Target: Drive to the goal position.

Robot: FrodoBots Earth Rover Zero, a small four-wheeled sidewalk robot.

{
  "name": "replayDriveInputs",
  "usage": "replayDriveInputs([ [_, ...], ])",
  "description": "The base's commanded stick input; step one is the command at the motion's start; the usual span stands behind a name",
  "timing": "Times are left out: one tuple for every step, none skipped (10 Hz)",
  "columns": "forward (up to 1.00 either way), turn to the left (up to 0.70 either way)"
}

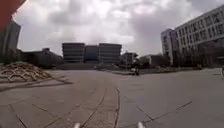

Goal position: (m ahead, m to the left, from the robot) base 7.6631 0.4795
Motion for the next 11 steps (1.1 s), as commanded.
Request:
replayDriveInputs([
  [0.60, 0.15],
  [0.60, 0.15],
  [0.60, 0.15],
  [0.60, 0.15],
  [0.60, 0.15],
  [0.60, 0.15],
  [0.60, 0.15],
  [0.60, 0.15],
  [0.60, 0.14],
  [0.60, 0.12],
  [0.60, 0.07],
])
